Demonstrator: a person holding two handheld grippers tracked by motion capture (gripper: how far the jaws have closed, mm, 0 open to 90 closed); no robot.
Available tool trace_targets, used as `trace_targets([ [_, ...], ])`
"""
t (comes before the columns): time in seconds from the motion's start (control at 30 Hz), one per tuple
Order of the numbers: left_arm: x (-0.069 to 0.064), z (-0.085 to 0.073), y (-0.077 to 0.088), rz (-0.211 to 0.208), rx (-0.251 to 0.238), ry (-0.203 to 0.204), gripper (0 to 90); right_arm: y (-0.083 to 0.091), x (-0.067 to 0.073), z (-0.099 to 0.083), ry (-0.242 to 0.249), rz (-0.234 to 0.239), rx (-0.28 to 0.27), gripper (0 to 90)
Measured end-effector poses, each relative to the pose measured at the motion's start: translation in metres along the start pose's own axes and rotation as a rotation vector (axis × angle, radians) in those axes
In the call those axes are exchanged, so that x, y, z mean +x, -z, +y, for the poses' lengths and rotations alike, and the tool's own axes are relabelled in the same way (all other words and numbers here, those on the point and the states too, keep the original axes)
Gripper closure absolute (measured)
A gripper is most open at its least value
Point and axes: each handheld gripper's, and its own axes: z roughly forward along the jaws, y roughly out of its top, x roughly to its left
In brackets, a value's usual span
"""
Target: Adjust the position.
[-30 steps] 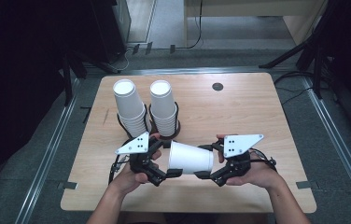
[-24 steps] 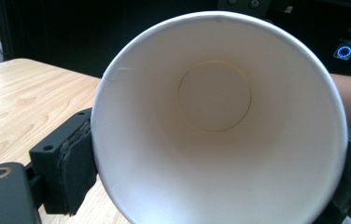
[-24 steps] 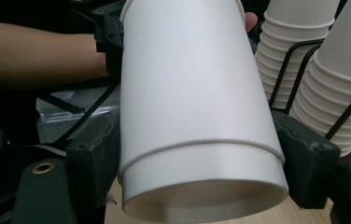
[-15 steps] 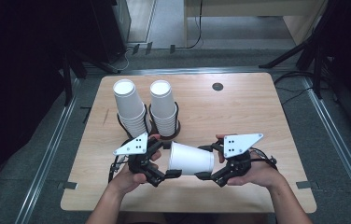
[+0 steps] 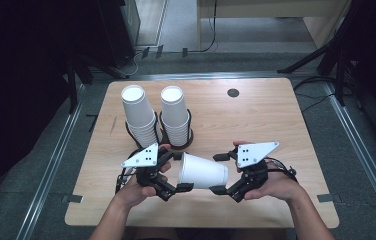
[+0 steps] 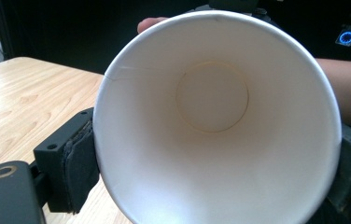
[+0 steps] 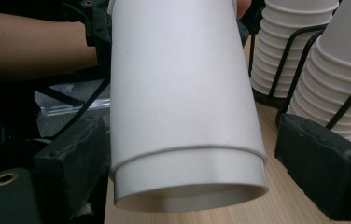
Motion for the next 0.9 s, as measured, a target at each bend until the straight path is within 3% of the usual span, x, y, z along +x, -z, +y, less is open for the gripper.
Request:
trace_targets([
  [0.17,0.000,0.004,0.000,0.028,0.056,-0.032,8.1,0.003,0.001,0.002,0.008,-0.032,0.020,7.4],
  [0.4,-0.005,0.010,-0.007,0.076,0.169,-0.108,8.0,-0.001,0.005,0.002,0.044,-0.084,0.076,7.6],
  [0.9,-0.008,0.017,-0.012,0.112,0.251,-0.170,8.0,-0.014,0.012,0.007,0.103,-0.122,0.171,9.3],
])
